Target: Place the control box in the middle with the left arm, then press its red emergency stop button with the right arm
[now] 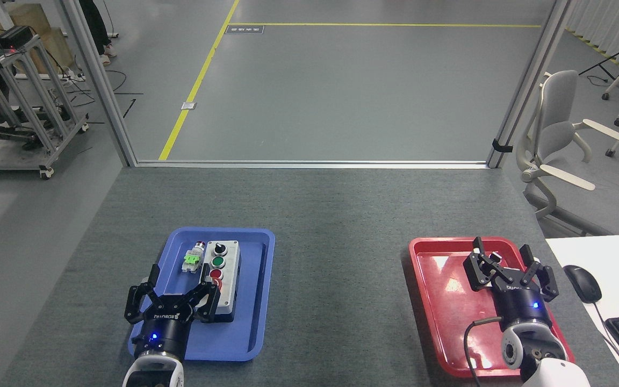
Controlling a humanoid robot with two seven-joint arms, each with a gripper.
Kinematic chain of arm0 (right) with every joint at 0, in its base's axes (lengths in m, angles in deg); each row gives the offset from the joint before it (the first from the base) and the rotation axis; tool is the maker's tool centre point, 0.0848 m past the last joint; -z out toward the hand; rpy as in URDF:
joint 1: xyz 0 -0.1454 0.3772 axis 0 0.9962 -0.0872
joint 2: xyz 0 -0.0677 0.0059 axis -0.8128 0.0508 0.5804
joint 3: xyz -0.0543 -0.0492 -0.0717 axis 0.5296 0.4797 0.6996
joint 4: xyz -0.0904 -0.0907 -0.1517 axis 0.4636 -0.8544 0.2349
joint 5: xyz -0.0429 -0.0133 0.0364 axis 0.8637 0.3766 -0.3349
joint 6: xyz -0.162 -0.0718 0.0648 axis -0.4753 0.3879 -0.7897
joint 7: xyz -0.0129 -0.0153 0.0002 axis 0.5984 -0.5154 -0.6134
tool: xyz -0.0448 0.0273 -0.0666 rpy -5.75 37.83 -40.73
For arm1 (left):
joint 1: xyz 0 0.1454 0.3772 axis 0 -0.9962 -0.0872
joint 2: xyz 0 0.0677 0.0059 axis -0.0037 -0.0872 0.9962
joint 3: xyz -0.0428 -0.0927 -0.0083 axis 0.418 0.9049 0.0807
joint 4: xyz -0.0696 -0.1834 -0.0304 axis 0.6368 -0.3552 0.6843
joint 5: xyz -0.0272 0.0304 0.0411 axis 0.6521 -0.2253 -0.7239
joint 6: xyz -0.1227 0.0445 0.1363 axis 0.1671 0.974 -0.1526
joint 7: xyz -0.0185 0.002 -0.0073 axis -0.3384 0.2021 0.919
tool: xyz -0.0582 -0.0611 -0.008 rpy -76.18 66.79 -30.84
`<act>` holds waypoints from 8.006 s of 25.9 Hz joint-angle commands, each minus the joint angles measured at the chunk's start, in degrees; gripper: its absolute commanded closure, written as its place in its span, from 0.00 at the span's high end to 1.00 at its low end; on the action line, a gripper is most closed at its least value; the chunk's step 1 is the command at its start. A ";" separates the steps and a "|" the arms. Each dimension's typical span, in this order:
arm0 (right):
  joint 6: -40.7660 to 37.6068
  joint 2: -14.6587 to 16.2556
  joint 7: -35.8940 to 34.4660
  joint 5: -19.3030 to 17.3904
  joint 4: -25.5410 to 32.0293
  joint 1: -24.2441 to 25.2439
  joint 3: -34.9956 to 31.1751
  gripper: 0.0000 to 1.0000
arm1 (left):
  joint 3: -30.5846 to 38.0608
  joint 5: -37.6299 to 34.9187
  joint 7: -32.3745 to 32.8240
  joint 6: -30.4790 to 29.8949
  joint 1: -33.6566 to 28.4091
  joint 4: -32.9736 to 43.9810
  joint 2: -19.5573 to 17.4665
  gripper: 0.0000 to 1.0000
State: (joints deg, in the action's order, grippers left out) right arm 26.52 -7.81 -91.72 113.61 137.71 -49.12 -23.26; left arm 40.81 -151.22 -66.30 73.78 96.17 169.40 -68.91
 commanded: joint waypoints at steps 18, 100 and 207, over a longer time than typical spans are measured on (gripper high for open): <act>0.00 0.40 0.12 0.26 -0.07 -0.05 0.09 0.99 | -0.03 0.22 1.30 -5.46 -0.40 1.13 -2.54 1.00; 0.09 0.22 -0.05 0.44 -0.07 0.30 0.09 0.99 | -8.03 7.43 -7.40 5.00 12.61 -34.90 2.91 0.85; 0.44 0.40 0.12 -1.67 -0.07 -0.75 -0.09 0.99 | -52.24 44.87 -20.58 32.86 16.74 -29.80 11.70 1.00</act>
State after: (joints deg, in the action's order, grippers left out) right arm 27.17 -7.61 -91.60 112.79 137.64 -50.01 -23.39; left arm -10.29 -106.36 -86.48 106.40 112.92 139.44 -57.20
